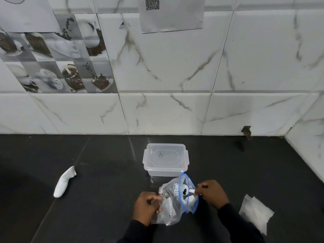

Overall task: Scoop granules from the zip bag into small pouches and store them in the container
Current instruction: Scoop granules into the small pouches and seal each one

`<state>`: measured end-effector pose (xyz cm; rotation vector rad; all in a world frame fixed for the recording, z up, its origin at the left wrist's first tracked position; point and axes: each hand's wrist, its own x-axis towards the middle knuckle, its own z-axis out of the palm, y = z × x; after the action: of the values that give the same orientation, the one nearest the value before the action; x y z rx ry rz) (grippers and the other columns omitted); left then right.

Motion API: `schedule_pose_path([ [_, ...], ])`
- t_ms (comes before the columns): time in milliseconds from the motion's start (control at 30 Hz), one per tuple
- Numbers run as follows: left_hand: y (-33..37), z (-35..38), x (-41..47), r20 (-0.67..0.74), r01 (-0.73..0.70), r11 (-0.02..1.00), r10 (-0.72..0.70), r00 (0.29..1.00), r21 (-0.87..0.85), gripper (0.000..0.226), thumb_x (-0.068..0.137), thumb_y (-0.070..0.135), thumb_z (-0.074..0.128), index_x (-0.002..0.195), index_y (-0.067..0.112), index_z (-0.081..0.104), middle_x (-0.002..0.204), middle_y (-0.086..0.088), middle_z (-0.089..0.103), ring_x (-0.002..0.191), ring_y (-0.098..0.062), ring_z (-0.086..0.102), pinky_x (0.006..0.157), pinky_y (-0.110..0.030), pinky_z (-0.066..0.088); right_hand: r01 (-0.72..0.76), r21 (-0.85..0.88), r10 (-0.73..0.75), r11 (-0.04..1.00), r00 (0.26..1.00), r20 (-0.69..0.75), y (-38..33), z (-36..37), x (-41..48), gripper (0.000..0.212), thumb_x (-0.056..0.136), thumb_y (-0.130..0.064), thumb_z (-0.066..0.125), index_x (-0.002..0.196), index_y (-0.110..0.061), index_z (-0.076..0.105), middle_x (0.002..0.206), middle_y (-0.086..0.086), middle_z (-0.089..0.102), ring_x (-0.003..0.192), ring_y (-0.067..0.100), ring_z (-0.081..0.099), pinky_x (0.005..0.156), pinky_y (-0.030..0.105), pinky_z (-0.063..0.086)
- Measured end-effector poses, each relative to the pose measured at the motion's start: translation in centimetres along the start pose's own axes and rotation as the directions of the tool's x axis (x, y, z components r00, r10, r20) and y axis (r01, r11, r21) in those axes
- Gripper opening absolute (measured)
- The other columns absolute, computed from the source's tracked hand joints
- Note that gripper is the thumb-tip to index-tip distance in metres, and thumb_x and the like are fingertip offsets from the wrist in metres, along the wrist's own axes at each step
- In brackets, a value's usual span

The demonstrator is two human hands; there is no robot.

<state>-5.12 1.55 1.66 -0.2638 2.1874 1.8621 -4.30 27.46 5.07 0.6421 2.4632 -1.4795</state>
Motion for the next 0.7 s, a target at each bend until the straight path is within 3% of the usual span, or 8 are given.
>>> schedule_pose_path([
  [133,1.0,-0.4,-0.5,-0.024,-0.135,0.981,0.139,0.99,0.137,0.024,0.076,-0.008,0.075,0.067,0.014,0.078,0.093,-0.008,0.06,0.058,-0.013,0.064,0.055,-0.021,0.051,-0.001,0.06,0.005,0.998,0.998,-0.07,-0.2,-2.3,-1.3,0.011,0.07,-0.01,0.075,0.062,-0.004,0.074,0.067,0.019,0.07,0.059,0.013,0.057,0.061,0.028,0.045],
  [267,2.7,-0.5,-1.1,0.035,-0.252,0.938,0.251,0.967,0.239,0.027,0.074,-0.002,0.077,0.072,0.025,0.079,0.087,0.009,0.067,0.078,-0.009,0.066,0.07,-0.014,0.05,0.108,0.056,-0.096,0.993,0.979,-0.182,-1.5,-5.1,-2.9,0.012,0.076,-0.004,0.075,0.064,0.0,0.073,0.081,0.021,0.072,0.067,0.013,0.061,0.066,0.028,0.046],
  [433,5.3,0.0,-1.5,0.104,-0.303,0.918,0.285,0.953,0.256,0.029,0.073,-0.002,0.074,0.082,0.025,0.08,0.089,0.015,0.07,0.072,-0.004,0.064,0.067,-0.013,0.048,0.282,0.054,-0.256,0.958,0.925,-0.282,-5.0,-7.1,-5.5,0.021,0.073,-0.006,0.081,0.057,-0.015,0.071,0.092,-0.007,0.074,0.089,0.01,0.069,0.077,0.024,0.048],
  [500,6.2,0.3,-1.7,0.135,-0.302,0.919,0.276,0.952,0.254,0.03,0.074,-0.001,0.073,0.087,0.025,0.08,0.092,0.017,0.07,0.069,-0.008,0.062,0.067,-0.012,0.047,0.4,0.046,-0.374,0.915,0.887,-0.27,-6.7,-6.6,-7.2,0.021,0.074,-0.005,0.082,0.061,-0.016,0.07,0.095,-0.008,0.073,0.086,0.006,0.068,0.076,0.02,0.051],
  [633,7.4,0.9,-1.7,0.176,-0.279,0.938,0.244,0.954,0.207,0.031,0.072,0.0,0.07,0.089,0.023,0.08,0.095,0.014,0.071,0.075,-0.018,0.065,0.07,-0.018,0.052,0.593,-0.026,-0.579,0.805,0.774,-0.255,-8.0,-2.7,-9.6,0.026,0.072,0.003,0.082,0.065,-0.017,0.067,0.095,-0.008,0.068,0.061,0.009,0.058,0.056,0.024,0.049],
  [700,7.8,0.9,-1.6,0.19,-0.245,0.951,0.209,0.959,0.187,0.027,0.069,0.005,0.069,0.088,0.022,0.079,0.094,0.011,0.071,0.075,-0.016,0.066,0.072,-0.025,0.055,0.669,-0.149,-0.684,0.728,0.693,-0.227,-7.1,-0.3,-9.6,0.021,0.071,0.002,0.078,0.069,-0.016,0.066,0.097,-0.01,0.064,0.07,0.008,0.061,0.058,0.027,0.051],
])
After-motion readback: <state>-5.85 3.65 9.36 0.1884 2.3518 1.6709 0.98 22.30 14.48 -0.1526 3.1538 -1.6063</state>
